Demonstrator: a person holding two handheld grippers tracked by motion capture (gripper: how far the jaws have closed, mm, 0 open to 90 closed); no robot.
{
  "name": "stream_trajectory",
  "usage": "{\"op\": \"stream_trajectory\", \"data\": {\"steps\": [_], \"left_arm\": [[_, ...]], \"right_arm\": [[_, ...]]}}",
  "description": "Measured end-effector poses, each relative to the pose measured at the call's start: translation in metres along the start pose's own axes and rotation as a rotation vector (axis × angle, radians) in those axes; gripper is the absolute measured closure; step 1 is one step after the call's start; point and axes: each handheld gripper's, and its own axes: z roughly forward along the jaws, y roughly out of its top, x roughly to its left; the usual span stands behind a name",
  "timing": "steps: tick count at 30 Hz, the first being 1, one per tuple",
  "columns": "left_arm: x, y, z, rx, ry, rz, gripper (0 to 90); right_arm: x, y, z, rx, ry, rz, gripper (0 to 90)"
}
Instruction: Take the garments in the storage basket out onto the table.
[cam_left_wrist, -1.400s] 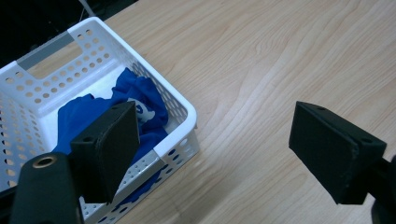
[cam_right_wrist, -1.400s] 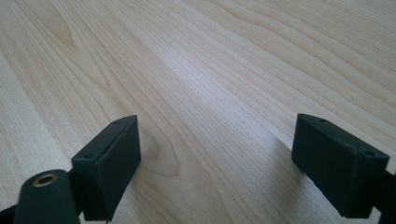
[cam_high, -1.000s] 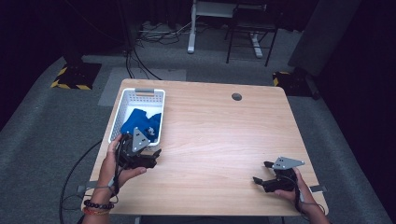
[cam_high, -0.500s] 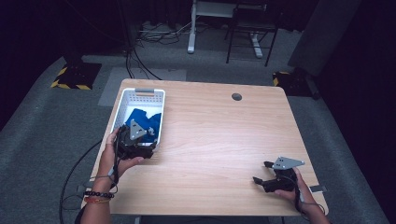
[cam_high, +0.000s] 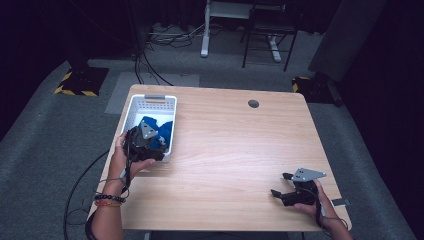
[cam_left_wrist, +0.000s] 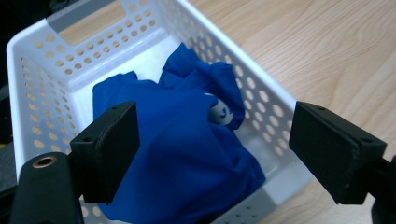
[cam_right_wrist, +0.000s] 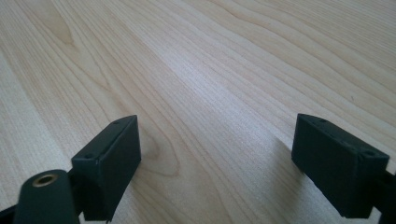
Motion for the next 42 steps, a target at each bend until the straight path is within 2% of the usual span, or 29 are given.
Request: {"op": "stream_trajectory", "data": {"steps": [4, 9, 11, 12, 13, 14, 16, 19, 21, 23, 27, 32, 33, 35, 39, 42], "left_arm": [[0.006, 0.001, 0.01, 0.033, 0.004, -0.015, 17.3], [0.012, 0.0, 0.017, 0.073, 0.028, -0.027, 20.4], [0.014, 0.0, 0.018, 0.075, 0.029, -0.03, 24.5], [0.014, 0.0, 0.018, 0.074, 0.047, -0.036, 30.2], [0.014, 0.0, 0.018, 0.082, 0.067, -0.042, 45.2], [0.014, 0.0, 0.018, 0.083, 0.081, -0.049, 45.2], [0.012, -0.001, 0.018, 0.064, 0.086, -0.038, 54.7], [0.011, -0.003, 0.019, 0.067, 0.104, -0.023, 67.8], [0.012, -0.005, 0.02, 0.068, 0.093, -0.033, 74.3], [0.012, -0.006, 0.022, 0.068, 0.102, -0.035, 79.2], [0.013, -0.007, 0.023, 0.06, 0.115, -0.064, 83.0], [0.015, -0.01, 0.02, 0.025, 0.105, -0.098, 83.3], [0.015, -0.011, 0.02, 0.017, 0.113, -0.098, 83.3], [0.015, -0.013, 0.017, 0.005, 0.099, -0.101, 83.8], [0.014, -0.014, 0.012, -0.016, 0.068, -0.075, 84.7], [0.013, -0.015, 0.005, -0.038, 0.06, -0.065, 84.9]], "right_arm": [[0.0, 0.0, 0.0, 0.0, 0.0, 0.0, 16.2], [0.0, 0.0, 0.0, 0.0, 0.0, 0.0, 16.2], [0.0, 0.0, 0.0, 0.0, 0.0, 0.0, 16.2], [0.0, 0.0, 0.0, 0.0, 0.0, 0.0, 16.2], [0.0, 0.0, 0.0, 0.0, 0.0, 0.0, 16.2], [0.0, 0.0, 0.0, 0.0, 0.0, 0.0, 16.2], [0.0, 0.0, 0.0, 0.0, 0.0, 0.0, 16.2], [0.0, 0.0, 0.0, 0.0, 0.001, -0.001, 16.2], [0.0, 0.0, 0.0, 0.0, 0.001, -0.001, 16.2], [0.0, 0.0, 0.0, 0.0, 0.001, -0.001, 16.2], [0.0, 0.0, 0.0, 0.0, 0.001, -0.001, 16.2], [0.0, 0.0, 0.0, 0.0, 0.001, -0.001, 16.2], [0.0, 0.0, 0.0, 0.0, 0.001, -0.001, 16.2], [0.0, 0.0, 0.0, 0.0, 0.001, -0.001, 16.2], [0.0, 0.0, 0.0, 0.0, 0.001, -0.001, 16.2], [0.0, 0.0, 0.0, 0.0, 0.001, -0.001, 16.2]]}}
